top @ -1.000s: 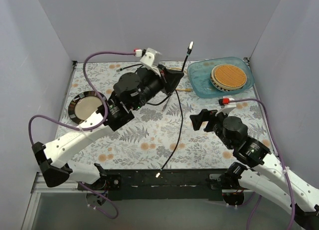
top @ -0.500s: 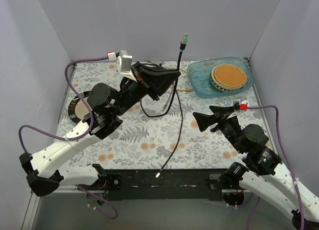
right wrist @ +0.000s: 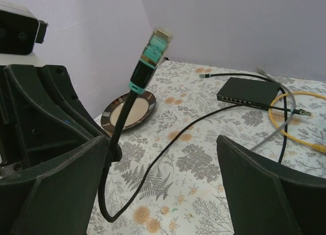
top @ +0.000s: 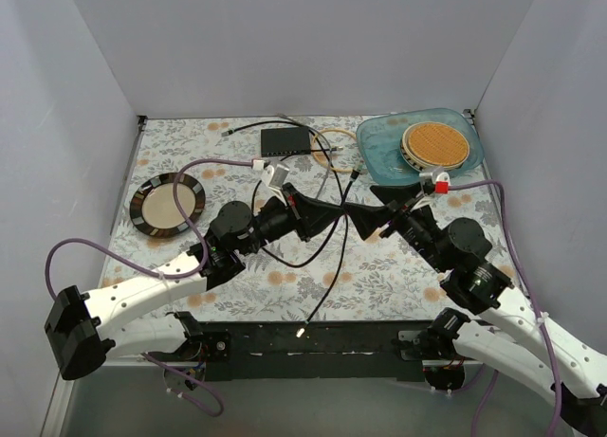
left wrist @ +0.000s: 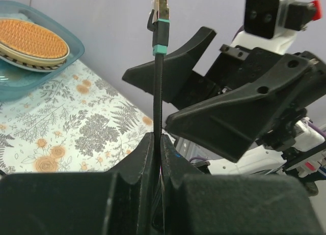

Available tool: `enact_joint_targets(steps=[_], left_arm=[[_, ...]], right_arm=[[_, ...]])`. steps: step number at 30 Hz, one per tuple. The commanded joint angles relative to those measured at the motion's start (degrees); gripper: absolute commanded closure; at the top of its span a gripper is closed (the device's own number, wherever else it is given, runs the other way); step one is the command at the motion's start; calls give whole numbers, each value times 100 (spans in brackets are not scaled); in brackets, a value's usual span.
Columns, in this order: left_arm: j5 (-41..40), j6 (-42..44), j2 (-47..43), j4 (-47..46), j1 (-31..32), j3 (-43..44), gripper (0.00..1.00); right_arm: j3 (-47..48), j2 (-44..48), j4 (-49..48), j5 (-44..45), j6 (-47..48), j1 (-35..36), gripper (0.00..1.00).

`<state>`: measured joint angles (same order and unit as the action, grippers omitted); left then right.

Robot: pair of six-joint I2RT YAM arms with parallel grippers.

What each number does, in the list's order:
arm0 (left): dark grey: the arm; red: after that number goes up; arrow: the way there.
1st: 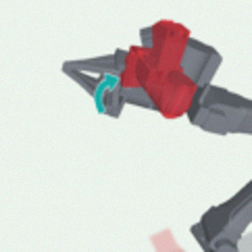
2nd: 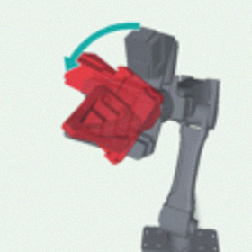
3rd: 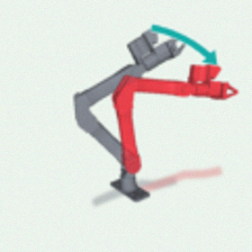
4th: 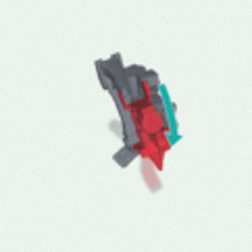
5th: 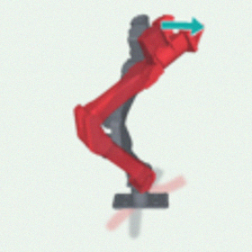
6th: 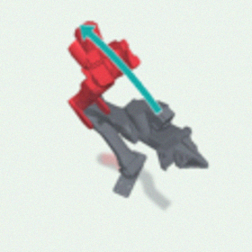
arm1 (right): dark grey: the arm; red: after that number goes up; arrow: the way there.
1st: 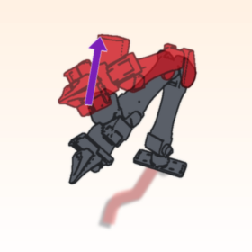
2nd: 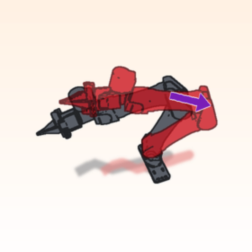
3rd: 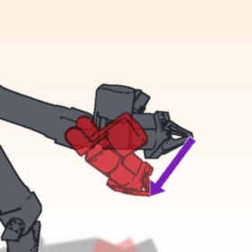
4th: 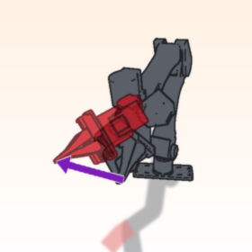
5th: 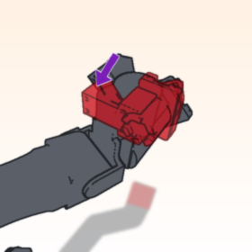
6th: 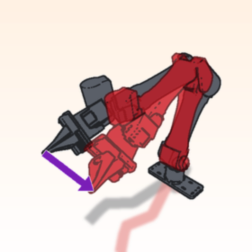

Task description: Insert the plug into the switch port

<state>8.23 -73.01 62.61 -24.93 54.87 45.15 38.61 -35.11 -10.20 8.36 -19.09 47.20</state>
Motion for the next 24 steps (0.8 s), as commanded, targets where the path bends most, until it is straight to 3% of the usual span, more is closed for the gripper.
enact_joint_targets(steps=[1, 8, 21, 24], left_arm=[[-181, -37, -469, -416, 6, -76, 100], [-58, -3, -434, -382, 6, -76, 100], [-480, 323, -469, 164, 15, 56, 100], [-471, 297, -478, 76, 6, -32, 100]], right_arm=[[86, -276, -948, -387, -85, -62, 8], [-161, -637, -1994, -1151, -542, -334, 27], [-222, -1138, -2995, -1864, -1096, -431, 37], [-196, -1331, -3172, -2040, -1298, -475, 49]])
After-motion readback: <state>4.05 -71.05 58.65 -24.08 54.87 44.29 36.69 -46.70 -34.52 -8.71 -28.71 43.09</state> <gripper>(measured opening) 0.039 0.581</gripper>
